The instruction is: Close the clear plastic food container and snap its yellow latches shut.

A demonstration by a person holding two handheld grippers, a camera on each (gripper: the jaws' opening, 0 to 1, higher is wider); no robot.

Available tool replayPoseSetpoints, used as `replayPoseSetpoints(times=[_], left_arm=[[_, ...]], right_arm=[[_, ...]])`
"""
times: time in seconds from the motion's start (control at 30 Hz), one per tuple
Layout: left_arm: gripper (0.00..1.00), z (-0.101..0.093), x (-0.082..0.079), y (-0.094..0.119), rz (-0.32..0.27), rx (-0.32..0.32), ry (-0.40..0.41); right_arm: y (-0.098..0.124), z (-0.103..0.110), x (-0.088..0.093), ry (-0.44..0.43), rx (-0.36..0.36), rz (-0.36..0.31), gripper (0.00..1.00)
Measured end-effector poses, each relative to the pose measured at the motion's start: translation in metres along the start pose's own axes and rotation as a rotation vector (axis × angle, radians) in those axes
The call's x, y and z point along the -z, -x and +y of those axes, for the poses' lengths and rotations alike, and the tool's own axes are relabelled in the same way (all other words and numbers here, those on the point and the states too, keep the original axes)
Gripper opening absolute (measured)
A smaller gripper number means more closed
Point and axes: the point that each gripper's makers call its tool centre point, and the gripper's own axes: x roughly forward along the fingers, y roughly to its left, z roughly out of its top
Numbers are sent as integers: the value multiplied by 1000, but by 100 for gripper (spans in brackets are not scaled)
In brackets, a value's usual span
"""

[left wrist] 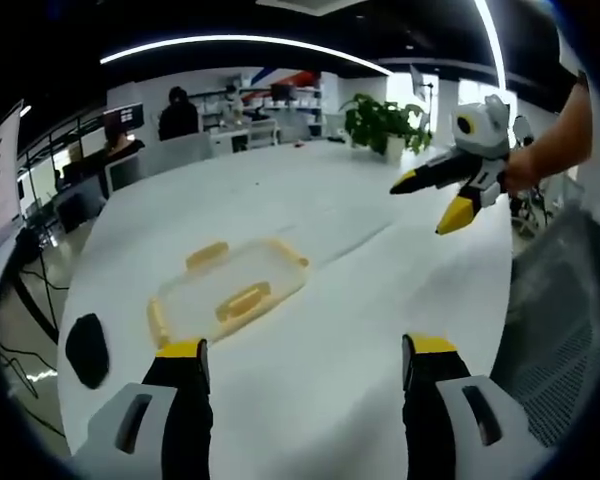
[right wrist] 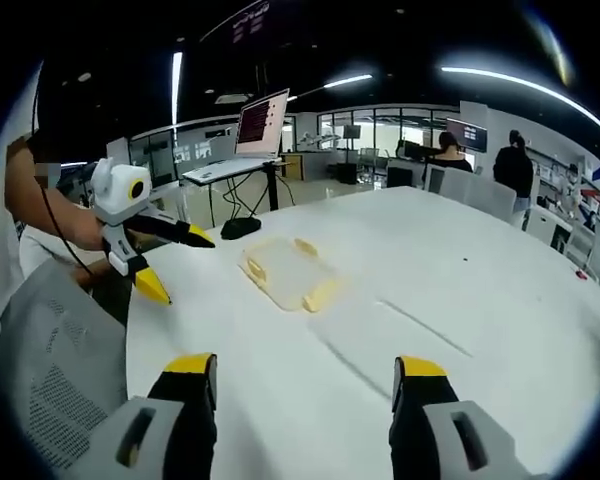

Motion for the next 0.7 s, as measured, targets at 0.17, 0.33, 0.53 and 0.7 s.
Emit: replayPoseSetpoints(times=[0.17,0.33,0.53,0.7], left_arm=[[77,6,0,-3,12,5,-22],[77,12,-4,-5,14,13,-52],[78,20,-1,-8,37,15,-102],[78,29,3,-7,54,23,-127]], right_arm=[[-5,-4,-3,6,-5,0,71],[-13,-7,-8,13,-12,-5,71],[-22,-11,-14,34,-31,-4,71],[-26,-17,-14,52,-43,5,71]])
